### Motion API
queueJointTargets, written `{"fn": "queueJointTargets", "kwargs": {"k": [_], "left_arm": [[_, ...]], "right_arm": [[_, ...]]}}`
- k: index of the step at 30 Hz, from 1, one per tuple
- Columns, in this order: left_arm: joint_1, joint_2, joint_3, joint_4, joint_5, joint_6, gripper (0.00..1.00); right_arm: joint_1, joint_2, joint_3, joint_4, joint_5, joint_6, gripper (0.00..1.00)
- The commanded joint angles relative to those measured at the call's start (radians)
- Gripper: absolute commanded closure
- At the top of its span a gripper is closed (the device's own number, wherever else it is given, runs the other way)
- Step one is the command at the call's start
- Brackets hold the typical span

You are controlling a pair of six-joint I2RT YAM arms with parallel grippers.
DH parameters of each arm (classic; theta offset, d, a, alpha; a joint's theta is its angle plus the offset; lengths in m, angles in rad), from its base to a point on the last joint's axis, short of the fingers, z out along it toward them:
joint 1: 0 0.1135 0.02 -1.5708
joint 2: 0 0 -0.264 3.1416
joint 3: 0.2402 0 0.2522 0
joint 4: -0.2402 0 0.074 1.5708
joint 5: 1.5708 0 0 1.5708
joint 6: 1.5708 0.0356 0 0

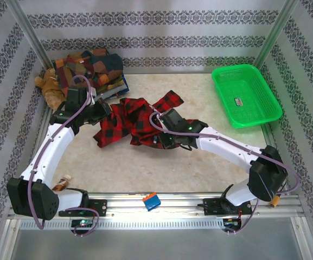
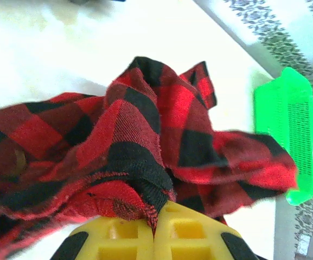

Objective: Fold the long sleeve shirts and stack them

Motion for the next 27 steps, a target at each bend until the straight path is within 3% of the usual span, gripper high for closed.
{"fn": "queueJointTargets", "kwargs": {"k": [1,8,19,27], "left_arm": [[0.014,-0.011,0.051,-0.052,0.047,0.032,1.0],[0.094,0.022,0.403,-0.197,0.044,0.119,1.0],[0.258,0.243,1.099,-0.321,0.071,0.197,1.0],[0.377,0.235,1.273,-0.334,0.07,0.165,1.0]], "right_arm": [[-0.022,-0.02,0.015,-0.027,-0.063,-0.001,1.0],[-0.193,-0.124,0.18,-0.038,-0.171,0.052,1.0],[-0.404,-0.127,0.652,-0.074,-0.436,0.132,1.0],[-0.498,-0.169,0.828,-0.085,-0.564,0.267,1.0]]}}
